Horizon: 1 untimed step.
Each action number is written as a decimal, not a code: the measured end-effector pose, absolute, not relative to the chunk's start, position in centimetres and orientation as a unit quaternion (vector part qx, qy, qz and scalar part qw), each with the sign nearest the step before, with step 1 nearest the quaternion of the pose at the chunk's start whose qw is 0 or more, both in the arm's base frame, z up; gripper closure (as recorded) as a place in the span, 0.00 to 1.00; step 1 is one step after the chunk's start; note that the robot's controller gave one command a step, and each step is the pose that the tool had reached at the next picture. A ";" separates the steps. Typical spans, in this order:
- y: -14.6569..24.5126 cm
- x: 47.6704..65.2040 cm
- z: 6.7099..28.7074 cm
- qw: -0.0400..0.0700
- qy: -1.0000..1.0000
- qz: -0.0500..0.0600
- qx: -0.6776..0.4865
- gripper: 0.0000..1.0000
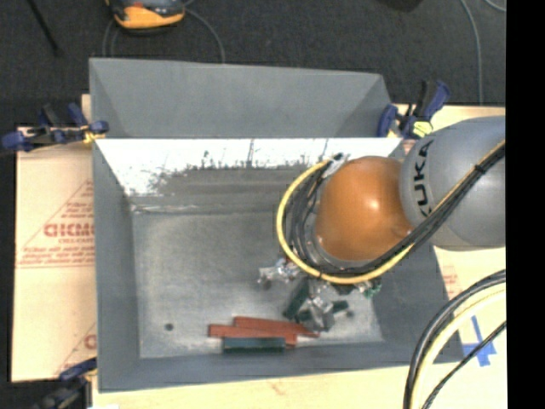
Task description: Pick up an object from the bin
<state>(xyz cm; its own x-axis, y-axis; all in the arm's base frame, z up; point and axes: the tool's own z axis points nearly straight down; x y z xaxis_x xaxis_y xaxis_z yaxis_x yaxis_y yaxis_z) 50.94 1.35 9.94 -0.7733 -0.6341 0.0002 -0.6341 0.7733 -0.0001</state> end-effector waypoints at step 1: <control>-1.6 52.5 7.4 -0.003 -0.963 0.001 0.270 1.00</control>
Offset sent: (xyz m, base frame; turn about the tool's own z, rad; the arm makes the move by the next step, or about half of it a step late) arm 0.0000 0.0000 0.0000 0.0000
